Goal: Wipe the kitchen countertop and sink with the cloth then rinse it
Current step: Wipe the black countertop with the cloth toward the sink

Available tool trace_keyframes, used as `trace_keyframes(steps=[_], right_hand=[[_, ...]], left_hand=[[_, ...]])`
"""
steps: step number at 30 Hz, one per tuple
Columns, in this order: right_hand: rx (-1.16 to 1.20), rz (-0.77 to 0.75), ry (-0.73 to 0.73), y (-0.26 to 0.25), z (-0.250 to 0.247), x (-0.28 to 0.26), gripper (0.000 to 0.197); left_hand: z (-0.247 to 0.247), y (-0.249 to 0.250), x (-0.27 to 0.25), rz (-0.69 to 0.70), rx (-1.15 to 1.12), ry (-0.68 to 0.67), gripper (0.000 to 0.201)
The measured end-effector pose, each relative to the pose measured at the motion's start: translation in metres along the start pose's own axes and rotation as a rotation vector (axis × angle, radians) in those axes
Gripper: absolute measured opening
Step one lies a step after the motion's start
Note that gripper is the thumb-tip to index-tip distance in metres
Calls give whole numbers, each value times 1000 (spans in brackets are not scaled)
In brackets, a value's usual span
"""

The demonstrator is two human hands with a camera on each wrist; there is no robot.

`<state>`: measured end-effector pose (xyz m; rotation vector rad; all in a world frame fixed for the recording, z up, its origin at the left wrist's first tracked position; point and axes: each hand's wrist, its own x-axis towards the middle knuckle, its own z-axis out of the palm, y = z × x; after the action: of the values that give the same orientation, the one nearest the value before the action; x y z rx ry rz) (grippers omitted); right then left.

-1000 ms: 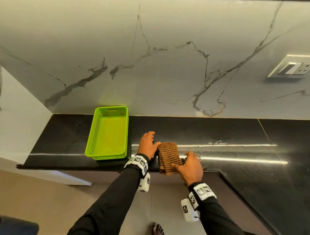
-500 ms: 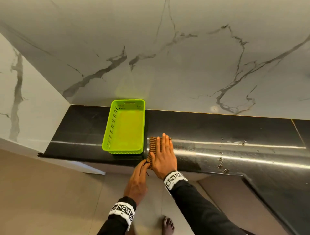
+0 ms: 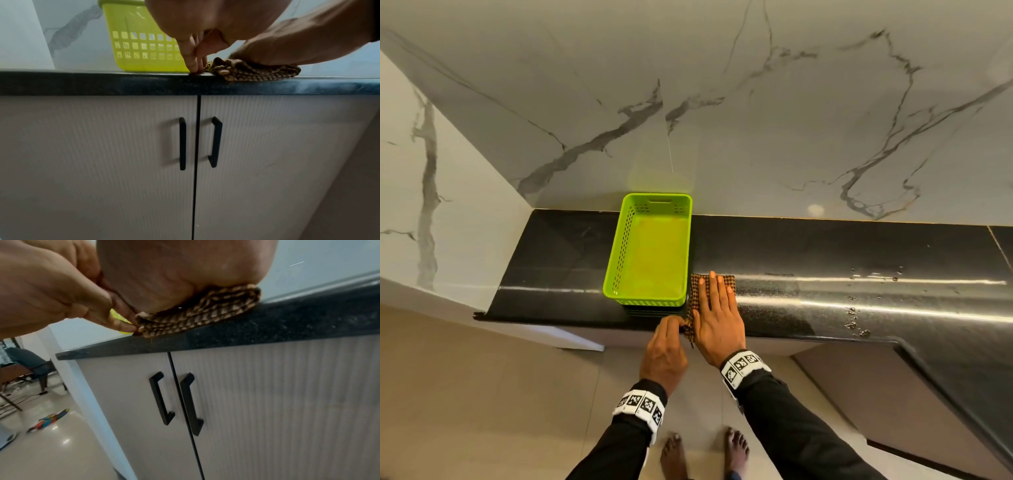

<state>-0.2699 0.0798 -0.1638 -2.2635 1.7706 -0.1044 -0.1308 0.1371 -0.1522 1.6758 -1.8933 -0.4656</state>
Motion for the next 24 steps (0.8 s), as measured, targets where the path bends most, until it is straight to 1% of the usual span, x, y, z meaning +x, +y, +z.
trace_keyframes(steps=[2,5,10,12,14,17,19,22,24], right_hand=[[-4,-1,6,3,-1,12,65],[-12,4,-5,12,-10,48,66],[-33,50,-34,23,-25,122,70],[-53,60,-47,26,-26,144,68],[-67,60,-74,28,-24,156,65],[-70,72,-98,27,-18,155,65],[-51,97,-100,20,-14,143,65],[-41,113,-55,4,-6,105,63],[-32,134,-76,-3,-2,84,63]], left_hand=[[-2,-2,0,28,2,-35,40],[-7,-8,3,73,-2,-79,43],[-13,-30,9,251,9,-144,46],[-13,-37,12,277,22,-175,49],[-12,-40,13,274,25,-187,49],[-14,-40,9,253,34,-207,44],[-13,-42,7,253,39,-211,41],[-14,-40,4,248,41,-182,40],[-14,-40,6,253,45,-151,37]])
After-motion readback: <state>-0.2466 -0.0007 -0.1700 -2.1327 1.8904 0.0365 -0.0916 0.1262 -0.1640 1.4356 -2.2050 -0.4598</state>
